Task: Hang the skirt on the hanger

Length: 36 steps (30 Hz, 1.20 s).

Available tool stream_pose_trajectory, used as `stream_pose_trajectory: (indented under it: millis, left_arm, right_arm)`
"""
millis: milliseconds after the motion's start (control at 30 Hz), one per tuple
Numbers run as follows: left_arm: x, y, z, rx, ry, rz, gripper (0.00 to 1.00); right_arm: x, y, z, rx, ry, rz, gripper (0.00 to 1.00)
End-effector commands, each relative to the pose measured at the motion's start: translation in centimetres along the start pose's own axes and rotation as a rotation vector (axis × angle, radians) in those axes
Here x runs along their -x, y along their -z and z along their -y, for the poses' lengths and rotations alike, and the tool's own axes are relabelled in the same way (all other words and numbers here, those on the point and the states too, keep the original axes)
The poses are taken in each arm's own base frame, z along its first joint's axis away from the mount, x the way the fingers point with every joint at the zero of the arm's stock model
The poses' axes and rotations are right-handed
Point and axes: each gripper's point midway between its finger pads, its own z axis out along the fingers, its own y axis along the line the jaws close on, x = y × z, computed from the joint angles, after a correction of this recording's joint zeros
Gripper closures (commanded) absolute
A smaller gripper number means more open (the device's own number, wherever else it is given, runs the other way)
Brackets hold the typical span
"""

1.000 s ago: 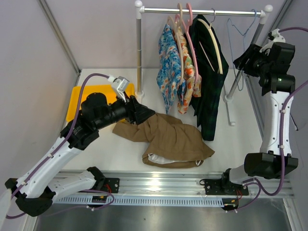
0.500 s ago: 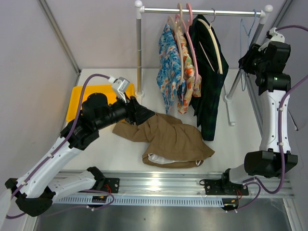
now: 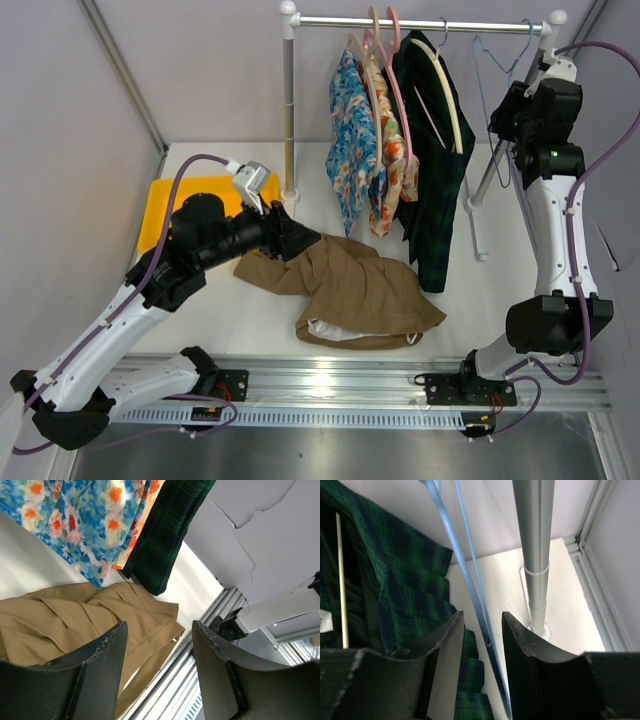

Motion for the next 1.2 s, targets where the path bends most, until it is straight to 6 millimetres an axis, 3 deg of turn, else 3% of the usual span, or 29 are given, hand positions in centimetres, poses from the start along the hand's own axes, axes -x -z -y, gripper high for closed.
stream_pose_trajectory:
  millis: [0,267,433,933,1033,1167]
  left_arm:
    - [0.3,0.2,0.2,-0.004,-0.033,0.008,0.4]
    - [-0.1,-0.2,-0.2,0.005,-0.042,-0.006,0.4]
    - [-0.3,-0.5,-0.5,0.014,-0.051,-0.015,0.4]
    - [-1.2,-1.5,-1.5,0.037,-0.064,-0.049,0.4]
    - [-1.2,-1.8,-1.5,0.038,-0.063,-0.054,0.4]
    - [-1.3,-2.1,-1.7,0.043,-0.064,-0.061,0.4]
  right_arm:
    - [4.8,0.6,-0.7,-0.006,0.015,0.166,0.57]
    - [6.8,-0.1,-1.2,-0.006,0.038,0.238,0.56]
    - [6.9,-1.5,-1.1,-0.017,0.038,0.251,0.58]
    - [8.4,-2.8,-1.7,-0.013,0.064,0.369,0.56]
    - [8.3,-3.4,-1.7,-0.015,0.068,0.37,0.61]
    - [8.6,-3.4,-1.4,-0.031,0.074,0.389,0.82]
